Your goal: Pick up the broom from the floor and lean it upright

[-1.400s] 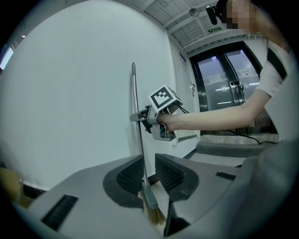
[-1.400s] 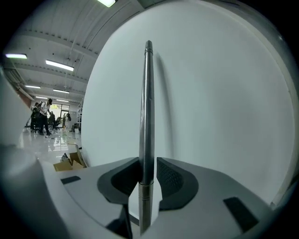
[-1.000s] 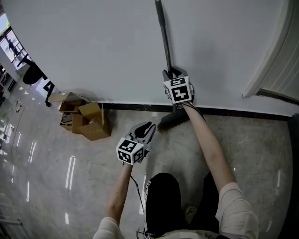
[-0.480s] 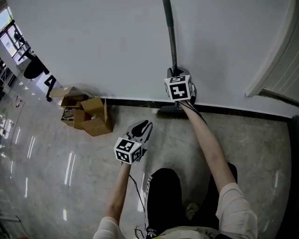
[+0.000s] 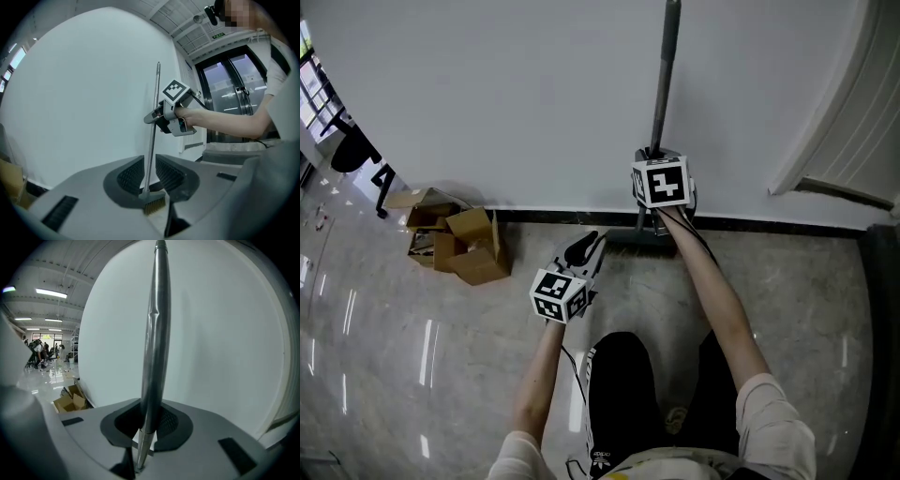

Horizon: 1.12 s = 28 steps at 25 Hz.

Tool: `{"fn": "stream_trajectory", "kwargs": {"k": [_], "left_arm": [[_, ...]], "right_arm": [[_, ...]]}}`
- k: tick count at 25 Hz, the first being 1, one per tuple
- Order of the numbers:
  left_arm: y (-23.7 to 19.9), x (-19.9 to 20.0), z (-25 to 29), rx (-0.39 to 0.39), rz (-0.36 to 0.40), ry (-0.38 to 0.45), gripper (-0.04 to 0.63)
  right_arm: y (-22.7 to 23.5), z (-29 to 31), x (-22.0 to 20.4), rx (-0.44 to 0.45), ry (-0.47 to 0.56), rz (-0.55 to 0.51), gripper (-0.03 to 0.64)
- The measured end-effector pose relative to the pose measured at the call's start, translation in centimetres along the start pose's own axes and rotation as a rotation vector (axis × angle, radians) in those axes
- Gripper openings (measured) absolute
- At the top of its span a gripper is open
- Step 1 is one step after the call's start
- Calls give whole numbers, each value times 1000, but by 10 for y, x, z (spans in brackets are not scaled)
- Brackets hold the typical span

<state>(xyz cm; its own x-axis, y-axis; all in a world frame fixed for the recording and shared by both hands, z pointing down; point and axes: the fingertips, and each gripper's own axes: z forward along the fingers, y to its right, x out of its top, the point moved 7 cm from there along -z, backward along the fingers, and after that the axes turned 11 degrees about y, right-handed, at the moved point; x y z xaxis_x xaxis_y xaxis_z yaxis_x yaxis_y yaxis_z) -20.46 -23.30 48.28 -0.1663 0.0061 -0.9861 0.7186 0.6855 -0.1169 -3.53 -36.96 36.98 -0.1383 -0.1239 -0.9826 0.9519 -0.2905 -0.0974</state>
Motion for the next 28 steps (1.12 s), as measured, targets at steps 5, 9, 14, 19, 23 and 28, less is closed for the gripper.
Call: {"fn": "stream_trajectory", "kwargs": {"k": [5, 9, 14, 19, 23, 28], "left_arm": [[2, -11, -2, -4, 4, -29, 120], [-3, -19, -13, 16, 18, -47, 120], [-12, -25, -25, 49, 15, -61, 120], [-14, -35, -33, 43, 23, -83, 120], [-16, -35, -32, 44, 19, -78, 120], [-7, -23, -21, 40, 13, -45, 120]], "right_arm": [[-3, 24, -18, -1, -61, -64, 55], [-5, 47, -36, -22, -71, -168, 57], [1, 59, -40, -94, 22, -269, 58], [11, 73, -46, -129, 44, -357, 236], [19, 69, -40, -155, 74, -363, 255], [26, 53, -29, -143, 100, -350, 255]]}}
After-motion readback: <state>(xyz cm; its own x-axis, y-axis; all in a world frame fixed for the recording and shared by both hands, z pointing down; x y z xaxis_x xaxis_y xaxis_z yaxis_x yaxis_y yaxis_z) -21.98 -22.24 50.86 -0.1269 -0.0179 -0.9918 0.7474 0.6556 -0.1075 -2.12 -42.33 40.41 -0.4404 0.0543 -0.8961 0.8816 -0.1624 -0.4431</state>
